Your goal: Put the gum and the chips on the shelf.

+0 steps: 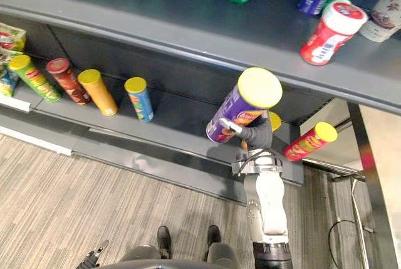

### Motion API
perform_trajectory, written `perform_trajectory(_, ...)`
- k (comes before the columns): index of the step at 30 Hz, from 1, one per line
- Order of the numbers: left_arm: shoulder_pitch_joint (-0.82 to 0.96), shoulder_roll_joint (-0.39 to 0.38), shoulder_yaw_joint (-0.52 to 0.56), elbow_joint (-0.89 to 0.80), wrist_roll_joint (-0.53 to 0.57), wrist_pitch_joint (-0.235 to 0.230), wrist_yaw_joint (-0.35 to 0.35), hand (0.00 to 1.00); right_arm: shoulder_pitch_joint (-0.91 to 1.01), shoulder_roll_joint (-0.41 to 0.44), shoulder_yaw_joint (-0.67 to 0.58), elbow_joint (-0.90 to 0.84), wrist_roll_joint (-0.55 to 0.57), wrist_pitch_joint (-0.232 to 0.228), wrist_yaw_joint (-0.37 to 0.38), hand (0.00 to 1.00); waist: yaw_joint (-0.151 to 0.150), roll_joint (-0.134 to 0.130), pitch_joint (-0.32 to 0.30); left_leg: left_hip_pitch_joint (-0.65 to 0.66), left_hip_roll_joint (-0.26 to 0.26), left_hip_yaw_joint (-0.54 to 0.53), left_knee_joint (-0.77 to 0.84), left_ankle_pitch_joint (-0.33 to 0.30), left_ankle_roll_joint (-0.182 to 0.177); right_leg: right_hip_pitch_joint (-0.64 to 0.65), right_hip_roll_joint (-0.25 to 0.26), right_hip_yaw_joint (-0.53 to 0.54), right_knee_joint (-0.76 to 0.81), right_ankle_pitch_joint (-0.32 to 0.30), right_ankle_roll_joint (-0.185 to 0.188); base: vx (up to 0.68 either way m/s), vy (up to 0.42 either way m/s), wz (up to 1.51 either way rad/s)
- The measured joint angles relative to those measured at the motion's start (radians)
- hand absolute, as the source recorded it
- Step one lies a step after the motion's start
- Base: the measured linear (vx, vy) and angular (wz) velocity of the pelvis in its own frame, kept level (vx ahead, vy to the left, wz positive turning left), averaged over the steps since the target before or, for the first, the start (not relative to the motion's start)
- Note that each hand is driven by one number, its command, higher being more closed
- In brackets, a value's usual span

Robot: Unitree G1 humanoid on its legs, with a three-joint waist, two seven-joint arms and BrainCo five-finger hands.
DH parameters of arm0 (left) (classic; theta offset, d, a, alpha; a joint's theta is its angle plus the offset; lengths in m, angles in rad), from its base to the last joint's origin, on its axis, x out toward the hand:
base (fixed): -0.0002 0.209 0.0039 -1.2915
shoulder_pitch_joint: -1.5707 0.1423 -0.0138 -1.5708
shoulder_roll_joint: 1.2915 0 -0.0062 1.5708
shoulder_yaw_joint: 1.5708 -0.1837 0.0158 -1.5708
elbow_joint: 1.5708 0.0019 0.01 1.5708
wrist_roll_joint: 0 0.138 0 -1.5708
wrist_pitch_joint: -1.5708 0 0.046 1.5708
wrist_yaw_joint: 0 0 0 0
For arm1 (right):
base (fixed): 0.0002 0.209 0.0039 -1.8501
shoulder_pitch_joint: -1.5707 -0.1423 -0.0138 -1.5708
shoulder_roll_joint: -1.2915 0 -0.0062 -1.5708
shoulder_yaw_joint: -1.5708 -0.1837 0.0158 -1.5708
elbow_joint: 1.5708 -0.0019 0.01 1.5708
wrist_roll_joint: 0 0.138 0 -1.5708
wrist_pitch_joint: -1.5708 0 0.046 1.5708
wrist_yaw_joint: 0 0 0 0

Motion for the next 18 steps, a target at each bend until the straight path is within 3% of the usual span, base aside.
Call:
perform_trajectory(4,-0.036,-0.036,-0.009,-0.002,0.001,-0.001,-0.001,0.0,0.061,-0.008,0.029,-0.021,0.008,-0.013,0.036,1.0,-0.009,0.022,-0.03,0.008,0.036,-0.034,-0.022,0.01,-0.024,0.028,0.035,-0.038,-0.026,0.0,-0.001,0.12,-0.174,0.18)
perform_trajectory(8,-0.046,-0.037,-0.043,-0.001,0.002,-0.001,0.009,0.0,0.068,-0.016,0.035,-0.02,0.025,-0.013,0.026,1.0,-0.024,0.037,-0.043,-0.015,0.037,-0.081,-0.023,0.019,-0.032,0.03,0.033,-0.084,-0.032,-0.001,-0.003,0.01,-0.047,0.33)
perform_trajectory(18,-0.068,-0.031,-0.062,-0.001,0.0,-0.002,0.036,0.0,0.068,-0.024,0.173,0.088,0.025,0.014,-0.014,1.0,-0.028,0.03,-0.069,-0.081,0.046,-0.06,-0.024,0.041,-0.041,-0.024,0.036,-0.089,-0.055,0.014,-0.028,-0.04,-0.019,0.02)
